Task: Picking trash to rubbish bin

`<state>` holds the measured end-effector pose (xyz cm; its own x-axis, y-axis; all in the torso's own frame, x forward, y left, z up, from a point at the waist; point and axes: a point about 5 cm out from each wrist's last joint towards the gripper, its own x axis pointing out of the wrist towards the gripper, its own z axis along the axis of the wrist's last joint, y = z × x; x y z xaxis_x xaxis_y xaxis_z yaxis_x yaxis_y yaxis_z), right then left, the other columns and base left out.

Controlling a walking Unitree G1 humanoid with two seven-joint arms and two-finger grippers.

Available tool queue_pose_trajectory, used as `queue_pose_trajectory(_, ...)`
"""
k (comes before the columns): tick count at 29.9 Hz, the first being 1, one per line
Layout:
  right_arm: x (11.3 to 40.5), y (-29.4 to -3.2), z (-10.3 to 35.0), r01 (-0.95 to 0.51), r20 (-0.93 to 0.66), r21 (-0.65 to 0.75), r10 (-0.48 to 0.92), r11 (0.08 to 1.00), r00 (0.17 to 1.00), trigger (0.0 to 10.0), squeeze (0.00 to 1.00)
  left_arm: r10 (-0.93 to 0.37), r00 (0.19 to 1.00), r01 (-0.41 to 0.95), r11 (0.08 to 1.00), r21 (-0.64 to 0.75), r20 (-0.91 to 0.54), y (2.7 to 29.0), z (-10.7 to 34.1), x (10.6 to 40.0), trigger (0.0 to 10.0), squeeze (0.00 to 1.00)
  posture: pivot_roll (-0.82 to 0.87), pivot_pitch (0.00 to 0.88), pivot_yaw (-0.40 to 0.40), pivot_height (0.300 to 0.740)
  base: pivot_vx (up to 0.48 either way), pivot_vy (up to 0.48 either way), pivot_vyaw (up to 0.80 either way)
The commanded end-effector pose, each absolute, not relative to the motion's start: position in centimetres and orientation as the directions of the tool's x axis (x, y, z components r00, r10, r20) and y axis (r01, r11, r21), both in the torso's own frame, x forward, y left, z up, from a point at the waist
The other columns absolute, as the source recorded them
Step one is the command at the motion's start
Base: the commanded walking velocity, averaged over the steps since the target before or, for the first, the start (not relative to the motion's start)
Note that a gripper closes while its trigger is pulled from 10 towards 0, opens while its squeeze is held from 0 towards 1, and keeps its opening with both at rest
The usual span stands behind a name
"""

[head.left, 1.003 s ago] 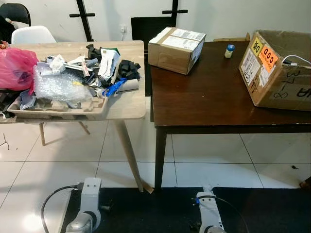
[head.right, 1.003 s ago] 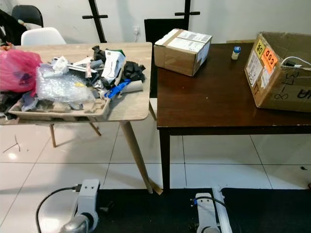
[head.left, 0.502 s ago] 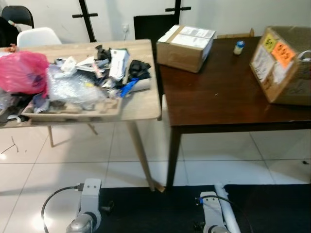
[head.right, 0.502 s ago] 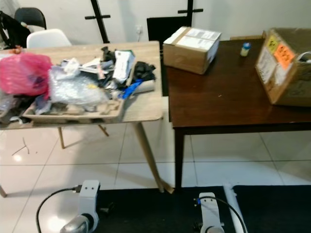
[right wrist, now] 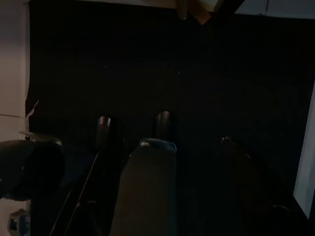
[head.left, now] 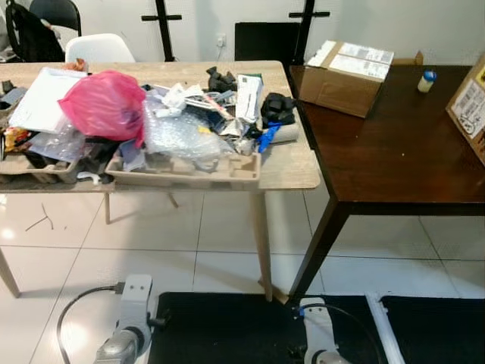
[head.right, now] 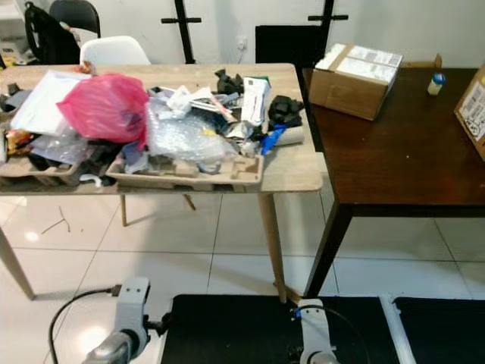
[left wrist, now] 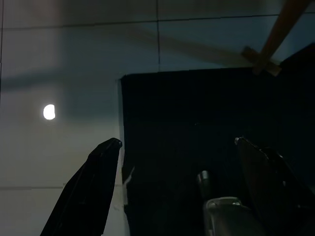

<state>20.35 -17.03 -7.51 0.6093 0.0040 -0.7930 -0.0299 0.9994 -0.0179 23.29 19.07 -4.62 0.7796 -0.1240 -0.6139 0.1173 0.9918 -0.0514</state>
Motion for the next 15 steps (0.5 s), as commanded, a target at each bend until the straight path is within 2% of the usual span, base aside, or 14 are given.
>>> queue_pose_trajectory(1, 19.51, -17.24, -7.96, -0.024, -0.81, -0.021, -0.003, 1.0, 0.586, 10.0, 0.0, -0.133, 0.767, 0.141, 0.989, -0.036, -0.628, 19.12, -4.97, 22.7, 10.0, 0.0, 0.02, 0.099, 0.051, 0.74, 0.0, -0.48, 0.0)
queue_pose_trajectory(11, 19.55, -17.41, -7.93, -0.02, -0.81, -0.024, -0.008, 1.0, 0.586, 10.0, 0.0, -0.128, 0.768, 0.133, 0.99, -0.039, -0.628, 19.07, -4.96, 22.76, 10.0, 0.0, 0.02, 0.099, 0.052, 0.74, 0.0, -0.48, 0.0)
queue_pose_trajectory(15, 19.67, -17.32, -7.88, -0.02, -0.809, -0.022, -0.006, 1.0, 0.588, 10.0, 0.0, -0.084, 0.78, 0.089, 0.996, -0.022, -0.62, 19.42, -4.75, 23.1, 10.0, 0.0, 0.02, 0.103, 0.051, 0.74, 0.0, 0.0, 0.0)
